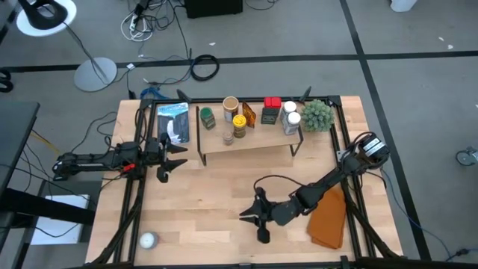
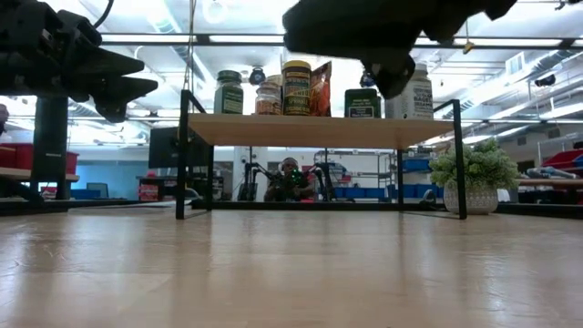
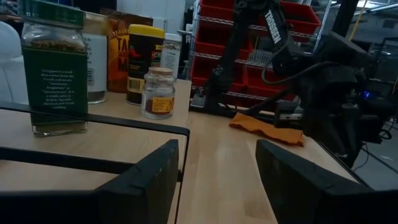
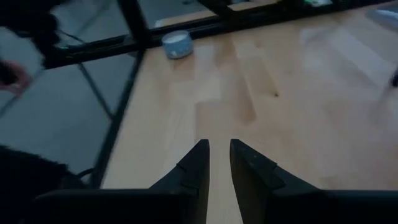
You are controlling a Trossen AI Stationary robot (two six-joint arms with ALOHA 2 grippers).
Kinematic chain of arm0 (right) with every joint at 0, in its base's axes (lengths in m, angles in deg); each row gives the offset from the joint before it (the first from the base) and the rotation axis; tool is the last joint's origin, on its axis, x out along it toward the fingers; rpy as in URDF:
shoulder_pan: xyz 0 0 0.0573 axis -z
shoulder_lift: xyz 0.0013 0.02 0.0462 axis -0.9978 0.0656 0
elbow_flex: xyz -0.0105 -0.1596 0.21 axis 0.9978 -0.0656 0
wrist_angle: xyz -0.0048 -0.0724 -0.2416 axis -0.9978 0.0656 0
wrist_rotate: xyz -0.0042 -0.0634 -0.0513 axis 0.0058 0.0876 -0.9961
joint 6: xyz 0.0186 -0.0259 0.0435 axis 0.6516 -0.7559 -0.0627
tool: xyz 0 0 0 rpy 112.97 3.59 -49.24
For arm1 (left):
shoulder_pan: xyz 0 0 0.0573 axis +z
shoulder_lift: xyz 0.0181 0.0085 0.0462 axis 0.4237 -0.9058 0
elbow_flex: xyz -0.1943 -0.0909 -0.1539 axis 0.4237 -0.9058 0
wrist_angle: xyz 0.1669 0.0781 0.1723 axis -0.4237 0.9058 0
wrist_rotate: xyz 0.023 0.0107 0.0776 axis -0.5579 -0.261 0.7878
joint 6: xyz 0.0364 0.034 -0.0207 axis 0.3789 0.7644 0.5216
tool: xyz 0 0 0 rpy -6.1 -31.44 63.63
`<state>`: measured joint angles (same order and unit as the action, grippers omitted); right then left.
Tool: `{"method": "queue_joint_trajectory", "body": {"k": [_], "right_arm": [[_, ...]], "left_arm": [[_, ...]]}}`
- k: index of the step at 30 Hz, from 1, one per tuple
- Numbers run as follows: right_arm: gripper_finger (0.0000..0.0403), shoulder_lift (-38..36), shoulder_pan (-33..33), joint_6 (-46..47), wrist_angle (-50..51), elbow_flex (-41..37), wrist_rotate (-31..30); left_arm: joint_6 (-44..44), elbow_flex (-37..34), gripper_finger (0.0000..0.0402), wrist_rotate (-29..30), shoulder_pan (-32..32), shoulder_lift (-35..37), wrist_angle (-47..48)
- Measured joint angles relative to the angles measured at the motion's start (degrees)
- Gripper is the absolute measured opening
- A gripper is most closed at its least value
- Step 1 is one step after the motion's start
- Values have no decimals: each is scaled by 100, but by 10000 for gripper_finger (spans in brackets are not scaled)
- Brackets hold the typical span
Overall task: Shelf spices
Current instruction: Return to Home Position
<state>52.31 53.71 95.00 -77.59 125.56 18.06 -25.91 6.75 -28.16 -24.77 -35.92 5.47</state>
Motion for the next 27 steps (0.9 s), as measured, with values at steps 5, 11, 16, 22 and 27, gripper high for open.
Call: {"method": "queue_joint_trajectory", "body": {"k": [5, 11, 16, 22, 27], "right_arm": [[64, -406, 278, -214, -691, -719, 573], [64, -1341, 441, -390, -1730, -2069, 598], [64, -2510, 464, -677, -2347, -3257, 710], [64, -4069, 457, -1266, -2638, -4252, 845], [64, -5143, 512, -1763, -2613, -4953, 853]], "left_arm": [[0, 0, 220, 0, -1, 0, 0], [-1, 0, 220, 2, -1, 0, -2], [-2, 0, 220, 2, -1, 0, -3], [-2, 0, 220, 2, -1, 0, -4], [-2, 0, 220, 2, -1, 0, -4]]}}
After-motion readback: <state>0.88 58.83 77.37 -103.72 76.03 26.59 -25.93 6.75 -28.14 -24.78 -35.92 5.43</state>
